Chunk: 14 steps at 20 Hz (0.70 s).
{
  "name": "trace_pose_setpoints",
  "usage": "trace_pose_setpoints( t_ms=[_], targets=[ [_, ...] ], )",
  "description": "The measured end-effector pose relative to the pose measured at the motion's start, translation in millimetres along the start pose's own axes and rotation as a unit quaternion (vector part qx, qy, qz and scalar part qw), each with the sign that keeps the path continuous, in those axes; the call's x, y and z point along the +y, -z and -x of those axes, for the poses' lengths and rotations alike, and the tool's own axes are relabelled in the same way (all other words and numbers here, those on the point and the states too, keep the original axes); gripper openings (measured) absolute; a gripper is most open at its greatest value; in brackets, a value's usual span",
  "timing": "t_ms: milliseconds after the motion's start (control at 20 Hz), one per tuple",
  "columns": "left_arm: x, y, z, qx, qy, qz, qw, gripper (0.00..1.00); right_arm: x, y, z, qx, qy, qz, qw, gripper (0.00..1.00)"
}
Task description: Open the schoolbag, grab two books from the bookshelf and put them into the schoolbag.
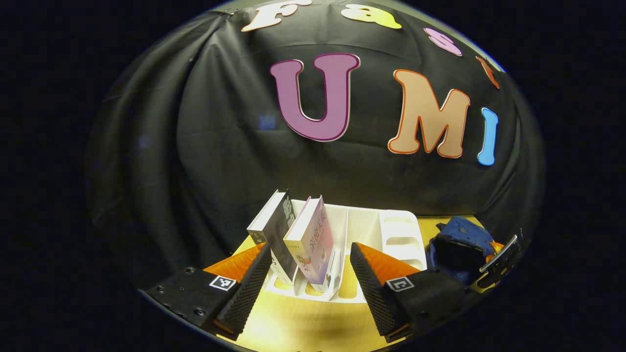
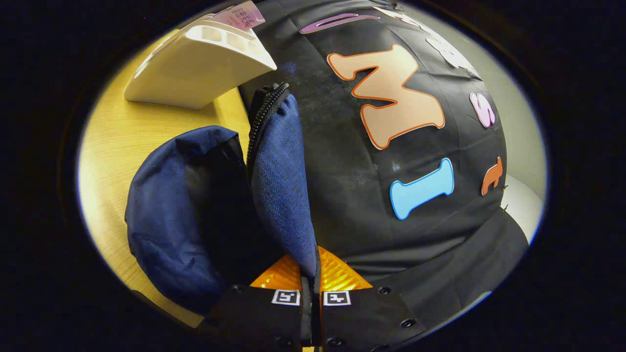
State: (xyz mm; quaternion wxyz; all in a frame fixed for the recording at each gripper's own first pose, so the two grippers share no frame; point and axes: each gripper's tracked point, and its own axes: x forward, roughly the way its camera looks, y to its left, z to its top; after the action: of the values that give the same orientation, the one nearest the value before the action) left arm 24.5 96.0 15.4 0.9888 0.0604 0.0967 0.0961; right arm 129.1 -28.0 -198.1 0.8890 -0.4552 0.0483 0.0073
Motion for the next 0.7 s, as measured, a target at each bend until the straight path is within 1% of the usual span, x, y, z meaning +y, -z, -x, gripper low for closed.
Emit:
trace_pose_setpoints(
  t_ms=[50, 100, 250, 350, 500, 600, 700],
  targets=[
    [0.0, -2.5, -7.6, 0.013, 0.013, -0.004, 1.000, 0.95, -0.8, -0.7, 0.4, 0.001, 0.001, -0.002, 1.000, 0.01],
    [-1.3, -4.7, -15.1, 0.026, 0.026, -0.009, 0.999, 0.95, -1.7, -0.5, -0.7, 0.001, 0.001, -0.003, 1.000, 0.03],
    [-1.7, -7.2, -36.8, 0.071, 0.054, -0.027, 0.996, 0.95, -0.1, -1.6, -1.4, 0.000, -0.003, 0.001, 1.000, 0.01],
    [1.5, -4.4, -52.7, 0.106, 0.060, -0.036, 0.992, 0.95, 1.1, -1.2, -0.8, 0.001, -0.004, 0.006, 1.000, 0.02],
    [0.4, 2.1, -73.9, 0.164, 0.069, -0.039, 0.983, 0.95, 0.8, -0.9, -0.2, 0.002, -0.003, 0.008, 1.000, 0.02],
    [3.1, 5.2, -83.6, 0.200, 0.068, -0.056, 0.976, 0.95, 1.2, -0.5, -1.0, 0.003, -0.005, 0.008, 1.000, 0.01],
    [7.5, 10.4, -92.9, 0.241, 0.065, -0.065, 0.966, 0.95, 1.5, -1.0, -1.2, 0.002, -0.006, 0.009, 1.000, 0.01]
  ],
)
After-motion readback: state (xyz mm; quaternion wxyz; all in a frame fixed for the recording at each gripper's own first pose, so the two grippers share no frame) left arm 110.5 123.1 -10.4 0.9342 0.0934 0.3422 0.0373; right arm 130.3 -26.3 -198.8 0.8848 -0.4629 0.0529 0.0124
